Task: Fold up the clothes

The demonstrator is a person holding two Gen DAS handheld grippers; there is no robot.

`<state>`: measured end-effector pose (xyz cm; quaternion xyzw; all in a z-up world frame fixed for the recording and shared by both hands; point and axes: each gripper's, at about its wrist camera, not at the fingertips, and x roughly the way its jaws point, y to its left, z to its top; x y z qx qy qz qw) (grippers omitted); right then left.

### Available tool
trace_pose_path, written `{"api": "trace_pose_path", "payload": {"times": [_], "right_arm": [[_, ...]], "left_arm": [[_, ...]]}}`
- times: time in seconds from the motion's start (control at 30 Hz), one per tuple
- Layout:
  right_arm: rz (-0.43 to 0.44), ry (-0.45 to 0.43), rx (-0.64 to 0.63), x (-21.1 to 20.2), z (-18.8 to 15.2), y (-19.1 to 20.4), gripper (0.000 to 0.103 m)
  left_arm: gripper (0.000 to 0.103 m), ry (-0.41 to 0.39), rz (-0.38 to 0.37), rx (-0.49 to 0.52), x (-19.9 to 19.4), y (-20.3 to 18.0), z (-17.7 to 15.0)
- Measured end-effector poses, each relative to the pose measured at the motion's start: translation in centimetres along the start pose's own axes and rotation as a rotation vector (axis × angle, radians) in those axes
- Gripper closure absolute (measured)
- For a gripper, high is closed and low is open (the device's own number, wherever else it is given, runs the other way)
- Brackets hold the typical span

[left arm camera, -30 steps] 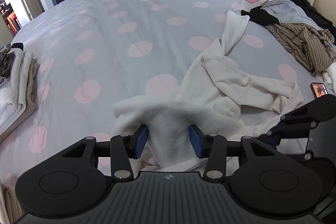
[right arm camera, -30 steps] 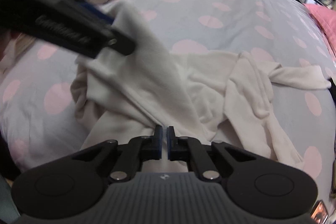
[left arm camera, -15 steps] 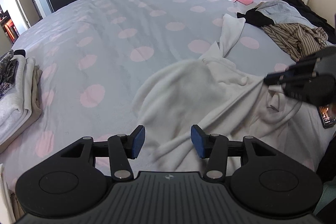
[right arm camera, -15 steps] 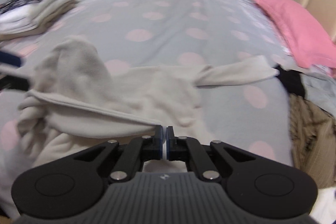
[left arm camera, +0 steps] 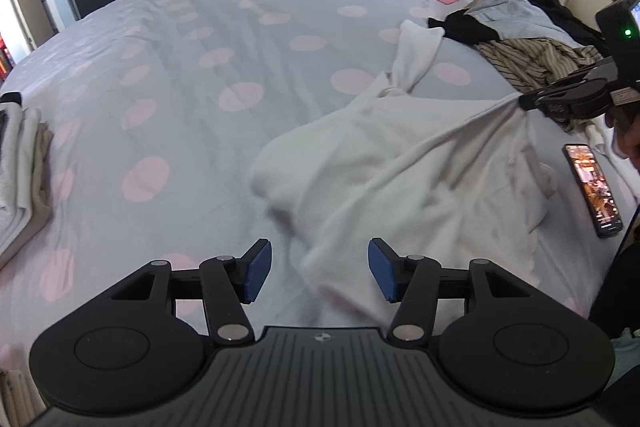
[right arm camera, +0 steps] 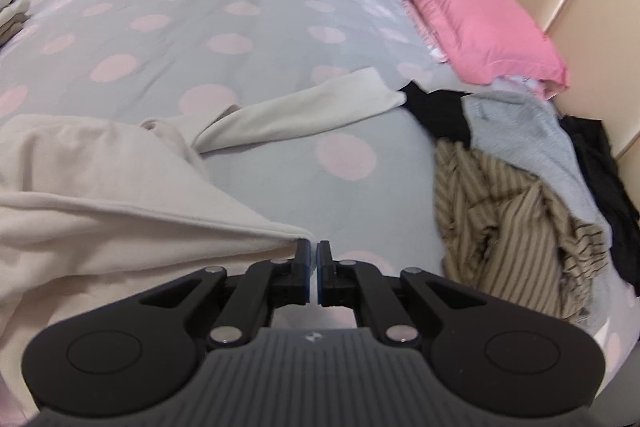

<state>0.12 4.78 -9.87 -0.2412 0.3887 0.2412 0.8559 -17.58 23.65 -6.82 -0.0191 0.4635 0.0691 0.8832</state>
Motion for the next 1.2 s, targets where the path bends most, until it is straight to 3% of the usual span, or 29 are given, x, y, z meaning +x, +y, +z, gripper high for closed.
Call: {"api": "trace_pose_path", "payload": {"times": [0.1,0.13,0.23,0.4,0.47,0.5,0.53,0.63,0.7,0.87,1.03,1.2], "right_arm": [[0.029,0.007,-0.029,0.1,-0.1,0.5,0.097],[0.035,0.009,-0.033,0.1,-0.2,0.6,0.092],[0.056,0.032,-0.023,0.3,-0.6,0.5,0.060],[0.088,0.121,0.015,1.5,-2.2,0.3,0.043],[0.102,0.161,0.031,2.1,-2.9,0.5,0.043],[0.115,0.160,0.027,1.9,-3.0,0.8,0.045],[0.127,0.159,0.023,1.8,-3.1,1.1,0.051],[0.164,0.154,0.013,1.3,-3.4,2.0,0.077],[0.188,0.152,0.006,0.9,-3.6,2.6,0.084],[0.255,0.139,-0.015,-0.2,-4.1,4.2,0.089],[0.380,0.067,-0.068,-4.0,-4.4,7.0,0.090],[0.556,0.053,-0.104,-7.4,-5.0,10.6,0.090]], "left_arm": [[0.046,0.000,-0.035,0.015,0.7,-1.5,0.4],[0.045,0.002,-0.042,0.022,0.9,-2.1,0.5],[0.045,0.010,-0.061,0.036,1.8,-3.6,0.8],[0.043,0.051,-0.049,0.039,3.9,-5.3,1.2],[0.044,0.079,-0.016,0.042,5.0,-5.7,1.1],[0.053,0.093,0.005,0.039,5.4,-5.7,1.1],[0.064,0.106,0.024,0.031,5.6,-5.5,1.1],[0.082,0.131,0.035,-0.035,5.9,-4.4,1.1],[0.088,0.124,0.026,-0.091,5.3,-3.3,0.9],[0.091,0.123,0.118,-0.140,2.9,-0.9,0.1],[0.093,0.154,0.204,-0.219,0.3,2.8,-1.5],[0.096,0.159,0.341,-0.267,-2.0,6.1,-3.3]]}}
